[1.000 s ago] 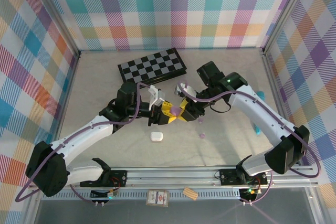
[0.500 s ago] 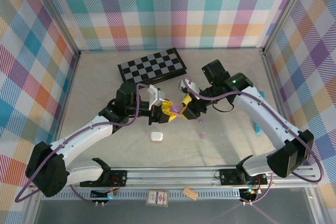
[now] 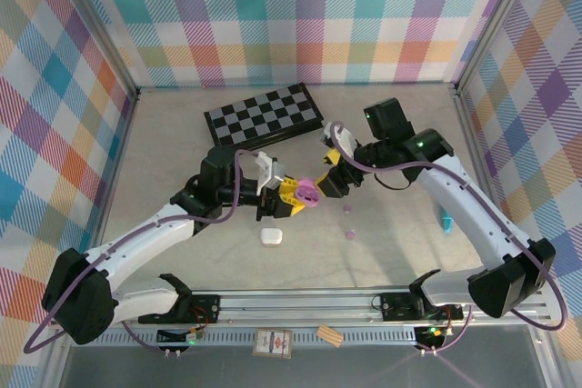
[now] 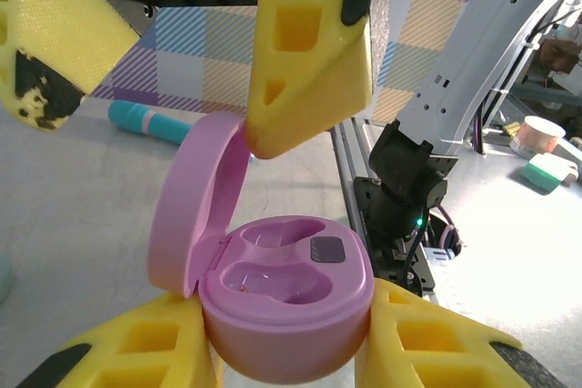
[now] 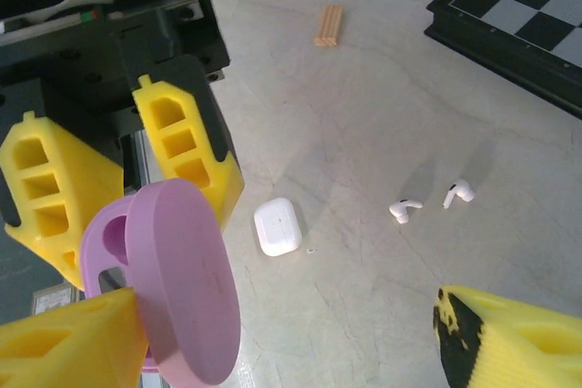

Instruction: Insert the wireless bluetooth earbuds into the charging case

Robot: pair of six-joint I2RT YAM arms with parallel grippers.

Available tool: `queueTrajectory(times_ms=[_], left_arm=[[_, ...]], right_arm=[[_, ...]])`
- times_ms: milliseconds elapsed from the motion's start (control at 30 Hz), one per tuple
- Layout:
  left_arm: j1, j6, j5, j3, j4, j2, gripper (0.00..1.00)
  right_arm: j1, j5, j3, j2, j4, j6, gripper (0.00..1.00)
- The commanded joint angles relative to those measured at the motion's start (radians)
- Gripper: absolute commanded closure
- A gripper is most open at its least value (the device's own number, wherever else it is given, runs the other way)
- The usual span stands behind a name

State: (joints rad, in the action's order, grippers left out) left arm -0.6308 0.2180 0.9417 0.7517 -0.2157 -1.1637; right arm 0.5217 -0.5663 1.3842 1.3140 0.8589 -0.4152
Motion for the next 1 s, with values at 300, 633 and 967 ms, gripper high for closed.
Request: queueTrajectory(times_ms=[300,633,967], left_arm=[[-0.01,-0.009,0.023,-0.033,-0.097,0.038,0.7],[-0.007,-0.048,-0.015,-0.051,-0.171,0.03,0.7],[-0.007,-0.075,-0.003,-0.042,-0.191,0.026,0.7]], right_arm=[[-0.008,-0.001,-0.025,-0.065,-0.061,0.053,0.16],[-0.003,-0.11,-0.088,-0.144,-0.113,0.043,0.13],[0.098,0.035,-0.128,-0.094,-0.167,-0.026,0.1]])
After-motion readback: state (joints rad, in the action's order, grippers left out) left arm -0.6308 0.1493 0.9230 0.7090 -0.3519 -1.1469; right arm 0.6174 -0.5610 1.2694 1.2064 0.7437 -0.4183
